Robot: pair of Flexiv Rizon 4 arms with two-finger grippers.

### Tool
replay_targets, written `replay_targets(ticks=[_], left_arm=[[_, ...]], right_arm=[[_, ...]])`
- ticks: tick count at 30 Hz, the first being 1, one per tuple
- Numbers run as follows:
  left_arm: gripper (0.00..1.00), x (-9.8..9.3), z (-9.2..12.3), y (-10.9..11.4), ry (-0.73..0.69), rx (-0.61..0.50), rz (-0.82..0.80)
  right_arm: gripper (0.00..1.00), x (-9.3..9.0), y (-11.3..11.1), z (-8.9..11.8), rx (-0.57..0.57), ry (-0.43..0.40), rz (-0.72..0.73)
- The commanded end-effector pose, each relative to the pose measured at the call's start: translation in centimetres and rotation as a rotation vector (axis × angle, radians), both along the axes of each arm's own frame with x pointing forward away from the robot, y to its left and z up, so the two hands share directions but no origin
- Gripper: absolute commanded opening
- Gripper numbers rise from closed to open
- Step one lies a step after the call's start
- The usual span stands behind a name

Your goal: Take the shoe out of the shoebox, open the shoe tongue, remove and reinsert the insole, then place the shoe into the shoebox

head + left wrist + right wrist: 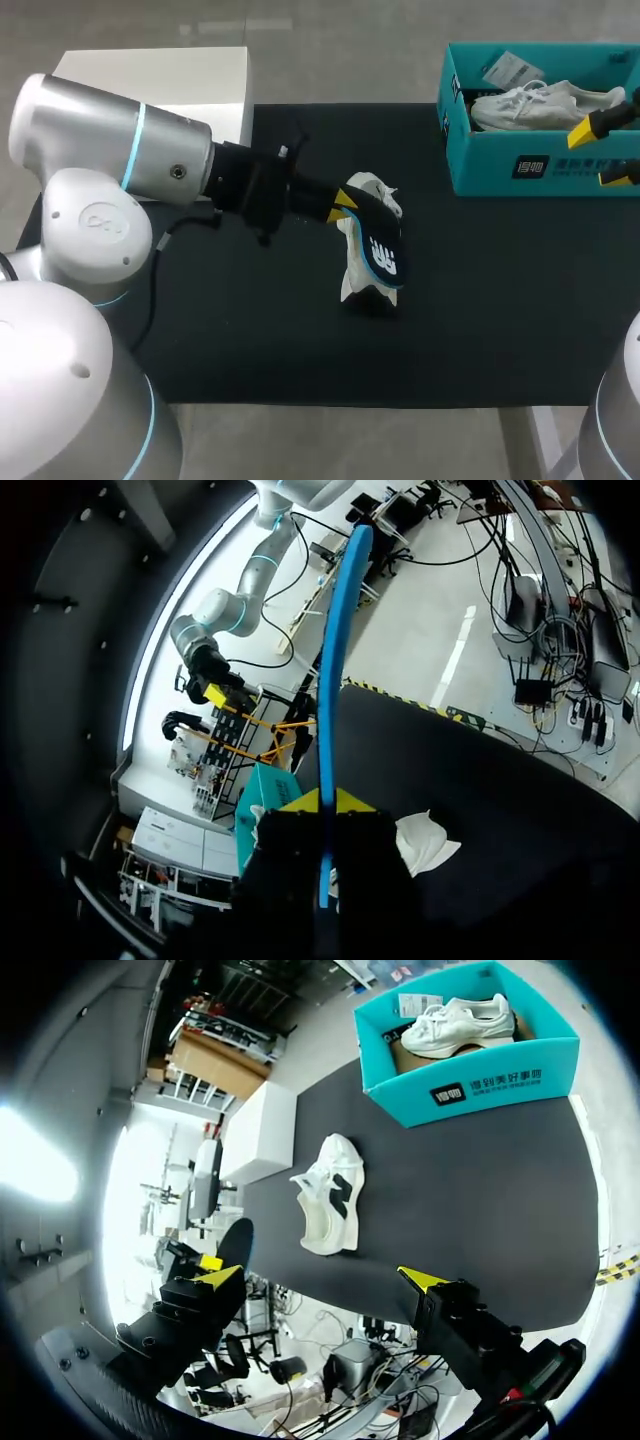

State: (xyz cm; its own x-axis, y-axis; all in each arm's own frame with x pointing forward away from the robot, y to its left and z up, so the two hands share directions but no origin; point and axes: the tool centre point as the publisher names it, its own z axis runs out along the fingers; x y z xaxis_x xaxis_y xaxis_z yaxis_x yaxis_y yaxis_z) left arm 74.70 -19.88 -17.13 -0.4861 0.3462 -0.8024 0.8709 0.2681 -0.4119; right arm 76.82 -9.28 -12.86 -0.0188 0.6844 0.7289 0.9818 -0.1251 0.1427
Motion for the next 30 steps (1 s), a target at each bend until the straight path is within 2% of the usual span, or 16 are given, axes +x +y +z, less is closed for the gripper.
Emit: replay_targets(ticks=[1, 8, 14, 19, 25, 30], left_arm=[[0.00, -0.2, 0.2, 0.3, 0.000, 0.006, 0.001], [0.00, -0.2, 0.2, 0.3, 0.000, 0.006, 0.001], [0.00, -0.1, -3.3, 0.1, 0.102, -0.066, -0.040], [0.00, -0.4, -5.6, -1.1, 0.151, -0.069, -0.068], [0.00, -0.5, -7.0, -2.6, 0.156, -0.065, -0.088], [0.00, 0.1, -7.3, -3.0, 0.152, -0.053, -0.084]], right_arm=[[1.00, -0.2, 0.0, 0.0, -0.003, -0.001, -0.003], [1.00, -0.2, 0.0, 0.0, -0.003, -0.001, -0.003], [1.00, -0.2, 0.0, 0.0, -0.003, -0.001, -0.003], [1.00, -0.2, 0.0, 0.0, -0.003, -0.001, -0.003], [1.00, -0.2, 0.0, 0.0, -0.003, -0.001, -0.003], [1.00, -0.2, 0.0, 0.0, -0.003, -0.001, -0.003]])
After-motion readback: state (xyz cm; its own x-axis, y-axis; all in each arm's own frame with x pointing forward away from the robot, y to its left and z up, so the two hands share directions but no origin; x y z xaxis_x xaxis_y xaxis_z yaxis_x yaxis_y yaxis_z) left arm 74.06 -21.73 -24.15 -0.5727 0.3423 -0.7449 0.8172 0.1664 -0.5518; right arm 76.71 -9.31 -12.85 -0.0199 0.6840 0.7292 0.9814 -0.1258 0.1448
